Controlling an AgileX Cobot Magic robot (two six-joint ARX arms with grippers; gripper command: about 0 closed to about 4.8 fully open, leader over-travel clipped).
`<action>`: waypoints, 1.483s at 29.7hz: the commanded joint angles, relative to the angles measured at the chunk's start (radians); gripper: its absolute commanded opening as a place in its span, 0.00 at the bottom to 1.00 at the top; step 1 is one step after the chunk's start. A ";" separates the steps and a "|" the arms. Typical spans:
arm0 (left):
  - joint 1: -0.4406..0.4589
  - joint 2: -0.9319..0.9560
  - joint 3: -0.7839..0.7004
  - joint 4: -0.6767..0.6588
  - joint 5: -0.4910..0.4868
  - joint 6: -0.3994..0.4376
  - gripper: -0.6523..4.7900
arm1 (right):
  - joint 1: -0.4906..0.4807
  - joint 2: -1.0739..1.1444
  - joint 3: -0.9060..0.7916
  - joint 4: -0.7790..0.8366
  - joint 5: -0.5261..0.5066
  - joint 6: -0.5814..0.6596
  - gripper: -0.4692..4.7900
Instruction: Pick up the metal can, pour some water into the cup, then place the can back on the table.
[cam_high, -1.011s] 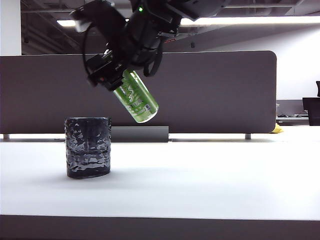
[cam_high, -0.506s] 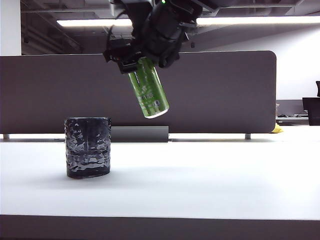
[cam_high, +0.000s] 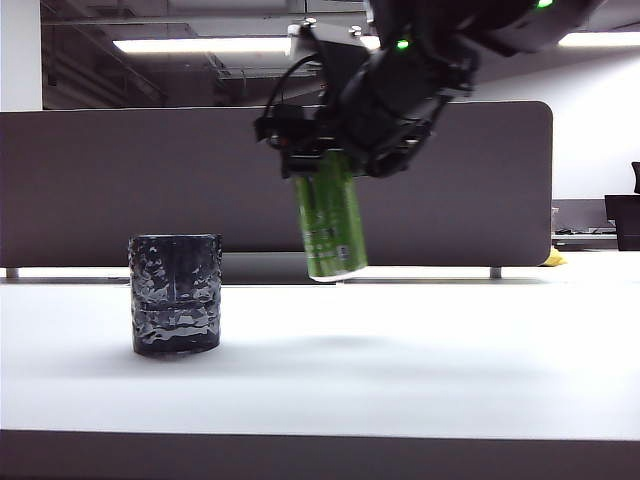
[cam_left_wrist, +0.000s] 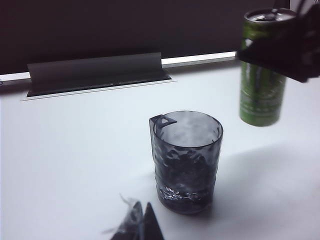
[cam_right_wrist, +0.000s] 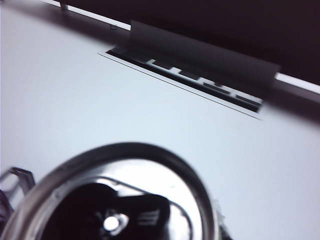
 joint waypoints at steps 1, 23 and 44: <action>0.002 0.001 0.001 0.013 0.000 0.000 0.11 | -0.016 -0.065 -0.074 0.079 0.006 0.023 0.64; 0.002 0.001 0.002 0.013 0.001 0.000 0.11 | -0.084 -0.277 -0.549 0.323 0.000 0.249 0.64; 0.002 0.001 0.002 0.013 0.001 0.000 0.11 | -0.098 -0.212 -0.561 0.388 0.039 0.142 0.64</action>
